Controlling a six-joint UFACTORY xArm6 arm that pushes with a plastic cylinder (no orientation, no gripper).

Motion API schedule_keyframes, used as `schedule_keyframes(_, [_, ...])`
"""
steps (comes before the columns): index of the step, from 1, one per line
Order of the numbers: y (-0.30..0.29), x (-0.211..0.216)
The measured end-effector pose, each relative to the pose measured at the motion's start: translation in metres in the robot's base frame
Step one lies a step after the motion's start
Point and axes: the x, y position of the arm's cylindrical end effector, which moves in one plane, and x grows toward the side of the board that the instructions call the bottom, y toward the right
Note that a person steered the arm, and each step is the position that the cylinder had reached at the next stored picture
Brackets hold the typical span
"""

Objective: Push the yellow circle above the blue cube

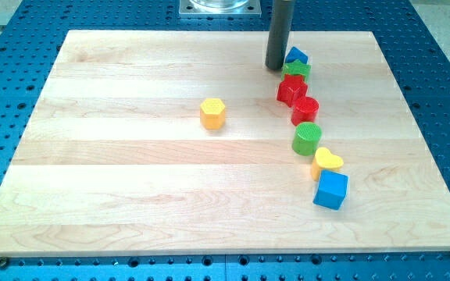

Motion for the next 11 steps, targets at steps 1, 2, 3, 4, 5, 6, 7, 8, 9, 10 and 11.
schedule_keyframes(1, [-0.089,0.020])
schedule_keyframes(2, [-0.172,0.089])
schedule_keyframes(3, [-0.211,0.162])
schedule_keyframes(4, [-0.194,0.186])
schedule_keyframes(5, [-0.136,0.186])
schedule_keyframes(6, [-0.093,0.156])
schedule_keyframes(7, [-0.089,0.092])
schedule_keyframes(8, [-0.085,0.046])
schedule_keyframes(9, [-0.088,0.028])
schedule_keyframes(10, [-0.129,0.028])
schedule_keyframes(11, [-0.132,0.012])
